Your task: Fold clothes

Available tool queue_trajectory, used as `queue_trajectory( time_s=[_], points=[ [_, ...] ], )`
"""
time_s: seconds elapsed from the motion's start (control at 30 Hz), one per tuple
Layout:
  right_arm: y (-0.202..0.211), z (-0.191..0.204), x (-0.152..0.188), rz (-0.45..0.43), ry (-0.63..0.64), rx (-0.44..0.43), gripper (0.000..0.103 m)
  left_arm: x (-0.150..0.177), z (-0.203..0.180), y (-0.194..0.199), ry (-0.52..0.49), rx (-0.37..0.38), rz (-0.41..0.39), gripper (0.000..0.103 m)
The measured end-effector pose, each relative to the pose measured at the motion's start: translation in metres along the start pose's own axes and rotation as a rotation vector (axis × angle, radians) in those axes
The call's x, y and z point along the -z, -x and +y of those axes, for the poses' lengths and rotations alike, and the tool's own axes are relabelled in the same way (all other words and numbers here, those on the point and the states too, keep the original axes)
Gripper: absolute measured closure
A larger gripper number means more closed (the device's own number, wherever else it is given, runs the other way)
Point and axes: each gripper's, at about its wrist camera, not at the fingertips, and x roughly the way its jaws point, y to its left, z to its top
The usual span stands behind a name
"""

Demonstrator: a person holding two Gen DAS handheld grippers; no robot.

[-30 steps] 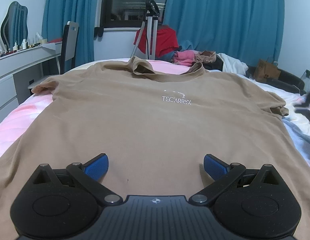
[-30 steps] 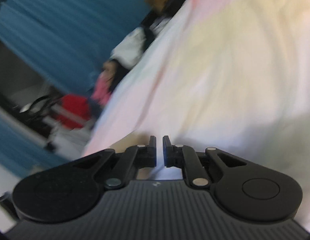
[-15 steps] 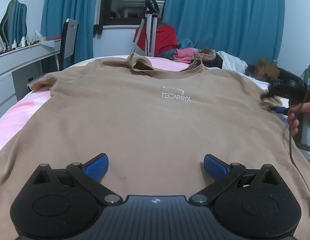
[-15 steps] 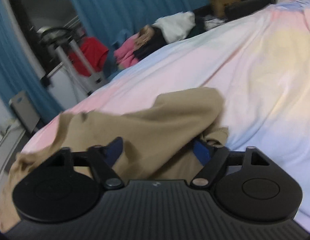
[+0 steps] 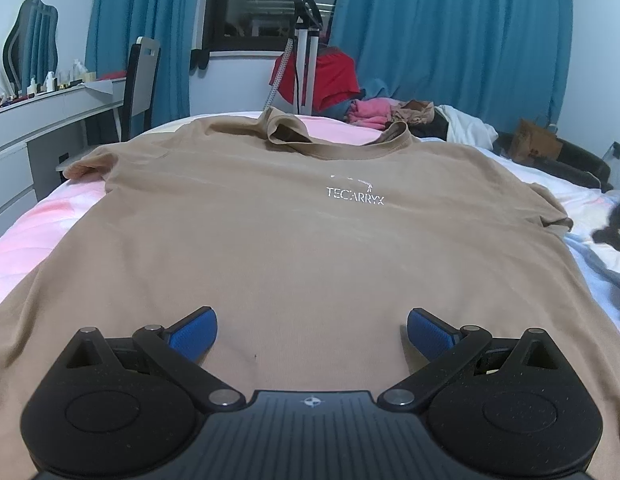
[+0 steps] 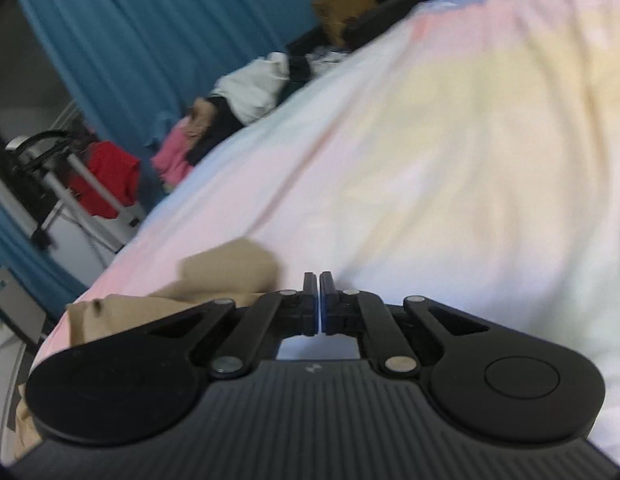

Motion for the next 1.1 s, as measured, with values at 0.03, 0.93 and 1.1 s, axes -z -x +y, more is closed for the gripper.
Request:
queue_trajectory(
  time_s=[0.03,0.93,1.1],
  points=[
    [0.005,-0.009,-0.002,0.007,-0.024,-0.01,0.099,0.0,0.0,0.001,-0.002,-0.002,-0.002,0.001],
    [-0.033,0.062,0.054,0.141,0.215,-0.216,0.074,0.004,-0.007,-0.003,-0.043,-0.002,0.017,0.001],
    [-0.02,0.04,0.039,0.146,0.159,-0.176,0.095,0.004,-0.008,-0.002,-0.048,-0.008,0.015,0.001]
  ],
)
